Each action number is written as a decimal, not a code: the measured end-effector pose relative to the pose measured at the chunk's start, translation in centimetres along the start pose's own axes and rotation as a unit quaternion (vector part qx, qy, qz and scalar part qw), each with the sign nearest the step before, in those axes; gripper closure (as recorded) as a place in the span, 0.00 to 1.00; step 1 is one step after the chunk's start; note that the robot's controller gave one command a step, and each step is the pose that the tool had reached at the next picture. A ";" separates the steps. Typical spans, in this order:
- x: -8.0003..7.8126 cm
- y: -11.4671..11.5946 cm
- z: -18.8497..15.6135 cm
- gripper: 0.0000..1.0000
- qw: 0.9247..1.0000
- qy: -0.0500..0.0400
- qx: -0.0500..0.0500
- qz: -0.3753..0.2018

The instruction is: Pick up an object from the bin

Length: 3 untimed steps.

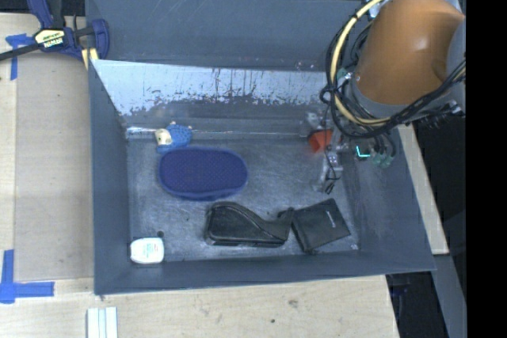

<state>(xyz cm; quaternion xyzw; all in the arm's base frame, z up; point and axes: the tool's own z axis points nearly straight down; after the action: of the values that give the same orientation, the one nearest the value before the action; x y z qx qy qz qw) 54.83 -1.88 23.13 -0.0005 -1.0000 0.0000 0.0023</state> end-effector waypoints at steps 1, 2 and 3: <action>4.3 -3.1 16.6 0.00 1.000 0.000 0.000 0.029; 4.2 -6.5 13.0 0.00 0.996 -0.006 0.001 0.084; 4.7 -4.1 13.2 0.00 0.985 -0.003 0.000 0.171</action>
Offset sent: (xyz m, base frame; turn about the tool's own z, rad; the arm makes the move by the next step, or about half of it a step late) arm -0.0423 -0.0303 -0.1613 0.0545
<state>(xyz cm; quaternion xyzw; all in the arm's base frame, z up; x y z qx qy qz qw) 50.08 -6.02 9.99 -0.1716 -0.9852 0.0000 -0.0004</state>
